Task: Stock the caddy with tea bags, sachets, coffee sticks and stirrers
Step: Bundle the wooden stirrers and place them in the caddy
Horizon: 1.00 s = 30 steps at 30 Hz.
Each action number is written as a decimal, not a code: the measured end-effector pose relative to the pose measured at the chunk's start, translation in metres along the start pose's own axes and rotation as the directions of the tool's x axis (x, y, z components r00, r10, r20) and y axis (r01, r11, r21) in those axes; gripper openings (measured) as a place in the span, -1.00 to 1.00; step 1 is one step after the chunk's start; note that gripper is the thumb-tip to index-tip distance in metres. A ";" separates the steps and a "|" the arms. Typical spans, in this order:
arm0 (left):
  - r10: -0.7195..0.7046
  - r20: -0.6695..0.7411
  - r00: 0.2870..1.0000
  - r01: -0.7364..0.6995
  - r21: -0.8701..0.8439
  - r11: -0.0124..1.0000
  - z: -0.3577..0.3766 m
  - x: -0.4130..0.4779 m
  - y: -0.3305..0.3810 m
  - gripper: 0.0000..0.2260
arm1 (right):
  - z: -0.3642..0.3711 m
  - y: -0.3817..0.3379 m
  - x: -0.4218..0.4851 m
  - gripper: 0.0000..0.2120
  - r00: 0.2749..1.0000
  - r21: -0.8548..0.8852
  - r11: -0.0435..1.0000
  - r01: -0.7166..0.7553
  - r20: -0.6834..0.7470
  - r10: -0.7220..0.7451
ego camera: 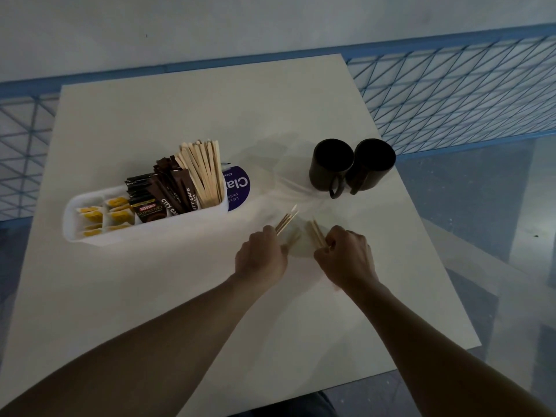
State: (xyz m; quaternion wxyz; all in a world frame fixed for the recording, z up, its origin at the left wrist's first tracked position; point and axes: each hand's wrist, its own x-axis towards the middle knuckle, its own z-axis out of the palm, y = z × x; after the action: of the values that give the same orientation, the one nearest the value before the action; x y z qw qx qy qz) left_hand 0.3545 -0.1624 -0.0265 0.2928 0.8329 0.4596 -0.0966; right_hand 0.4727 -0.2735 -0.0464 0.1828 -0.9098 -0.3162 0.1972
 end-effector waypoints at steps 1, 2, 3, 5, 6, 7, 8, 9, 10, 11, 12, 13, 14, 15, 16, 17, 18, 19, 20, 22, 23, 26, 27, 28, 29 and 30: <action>0.012 -0.015 1.000 -0.012 0.006 1.000 0.003 -0.002 -0.001 -0.68 | -0.002 0.001 0.000 -0.91 1.000 0.032 0.999 -0.011 -0.006 0.011; 0.011 -0.025 1.000 -0.010 0.013 1.000 0.004 -0.003 -0.002 -0.66 | -0.003 0.002 0.000 -0.93 1.000 0.060 0.998 -0.014 -0.010 0.015; 0.013 -0.035 0.999 -0.012 0.022 1.000 0.006 -0.004 -0.003 -0.67 | -0.005 0.003 0.000 -0.94 1.000 0.084 0.996 -0.018 -0.011 0.019; 0.023 -0.048 0.999 -0.020 0.059 0.998 0.008 -0.004 -0.002 -0.74 | -0.008 0.005 0.001 -0.96 1.000 0.121 0.992 -0.018 -0.019 0.021; 0.030 -0.054 0.998 -0.025 0.087 0.996 0.008 -0.003 -0.002 -0.78 | -0.009 0.007 0.001 -0.97 0.999 0.128 0.992 -0.013 -0.028 0.017; 0.037 -0.061 0.997 -0.030 0.112 0.993 0.008 -0.002 -0.002 -0.79 | -0.009 0.008 0.002 -0.96 0.999 0.127 0.992 -0.009 -0.037 0.014; 0.044 -0.061 0.997 -0.036 0.133 0.990 0.007 -0.001 -0.001 -0.79 | -0.009 0.009 0.002 -0.94 0.999 0.121 0.993 -0.009 -0.041 0.014; 0.052 -0.054 0.997 -0.043 0.149 0.988 0.006 0.000 0.000 -0.79 | -0.009 0.009 0.001 -0.91 0.999 0.112 0.994 -0.015 -0.037 0.019; 0.061 -0.044 0.997 -0.053 0.159 0.986 0.005 0.000 0.000 -0.79 | -0.008 0.009 0.000 -0.89 0.999 0.099 0.995 -0.023 -0.027 0.026; 0.068 -0.032 0.997 -0.061 0.164 0.985 0.004 0.000 0.001 -0.78 | -0.007 0.009 -0.001 -0.84 0.999 0.081 0.996 -0.033 -0.012 0.034; 0.073 -0.023 0.997 -0.068 0.166 0.984 0.003 0.000 0.001 -0.78 | -0.006 0.008 -0.004 -0.79 0.999 0.056 0.998 -0.043 0.003 0.043; 0.076 -0.017 0.997 -0.072 0.166 0.983 0.002 0.000 0.001 -0.78 | -0.004 0.007 -0.006 -0.74 0.999 0.023 0.999 -0.049 0.011 0.049; 0.079 -0.014 0.997 -0.076 0.163 0.984 0.001 0.000 0.001 -0.78 | -0.002 0.005 -0.009 -0.71 0.999 -0.013 0.999 -0.049 0.011 0.050; 0.079 -0.010 0.997 -0.077 0.157 0.985 0.001 0.000 0.000 -0.77 | 0.000 0.003 -0.010 -0.72 0.999 -0.048 0.998 -0.047 0.002 0.047; 0.075 -0.004 0.997 -0.074 0.149 0.986 0.001 0.000 0.000 -0.76 | 0.001 0.000 -0.011 -0.76 0.999 -0.078 0.996 -0.047 -0.008 0.047; 0.069 0.005 0.998 -0.069 0.143 0.987 0.001 0.000 -0.001 -0.75 | 0.001 -0.003 -0.011 -0.81 0.999 -0.105 0.993 -0.052 -0.013 0.051; 0.066 0.010 0.998 -0.067 0.141 0.988 0.000 0.000 -0.001 -0.74 | 0.001 -0.006 -0.010 -0.86 0.998 -0.125 0.990 -0.065 -0.005 0.065; 0.066 0.014 0.998 -0.068 0.142 0.988 0.000 0.000 -0.002 -0.74 | 0.001 -0.009 -0.009 -0.90 0.997 -0.133 0.988 -0.080 0.011 0.082; 0.072 0.015 0.997 -0.074 0.143 0.987 0.000 0.000 -0.002 -0.74 | 0.001 -0.012 -0.007 -0.92 0.995 -0.136 0.986 -0.092 0.028 0.097; 0.085 0.016 0.996 -0.086 0.145 0.986 0.001 0.000 -0.004 -0.74 | 0.000 -0.015 -0.005 -0.92 0.993 -0.139 0.985 -0.100 0.052 0.108; 0.087 0.018 0.996 -0.089 0.143 0.986 0.001 -0.001 -0.005 -0.73 | 0.000 -0.017 -0.004 -0.91 0.992 -0.139 0.985 -0.099 0.059 0.108; 0.081 0.025 0.996 -0.084 0.131 0.988 0.001 -0.002 -0.008 -0.72 | 0.000 -0.020 -0.004 -0.90 0.992 -0.151 0.984 -0.092 0.068 0.103; 0.078 0.026 0.997 -0.080 0.130 0.988 0.001 -0.002 -0.009 -0.71 | 0.000 -0.020 -0.004 -0.88 0.993 -0.166 0.982 -0.085 0.062 0.096; 0.075 0.022 0.997 -0.078 0.132 0.988 0.001 -0.003 -0.010 -0.72 | 0.001 -0.020 -0.004 -0.88 0.995 -0.181 0.981 -0.074 0.054 0.085; 0.077 0.017 0.997 -0.078 0.133 0.988 0.001 -0.004 -0.011 -0.72 | 0.002 -0.021 -0.005 -0.87 0.997 -0.194 0.979 -0.060 0.045 0.070; 0.082 0.011 0.997 -0.082 0.134 0.988 0.001 -0.005 -0.011 -0.73 | 0.003 -0.021 -0.005 -0.88 0.998 -0.203 0.978 -0.048 0.038 0.056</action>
State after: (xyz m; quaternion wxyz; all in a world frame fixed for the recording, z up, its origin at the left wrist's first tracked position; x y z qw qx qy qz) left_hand 0.3429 -0.1616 -0.0297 0.2411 0.8686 0.4167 -0.1172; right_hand 0.4573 -0.2611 -0.0382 0.0774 -0.9271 -0.3146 0.1883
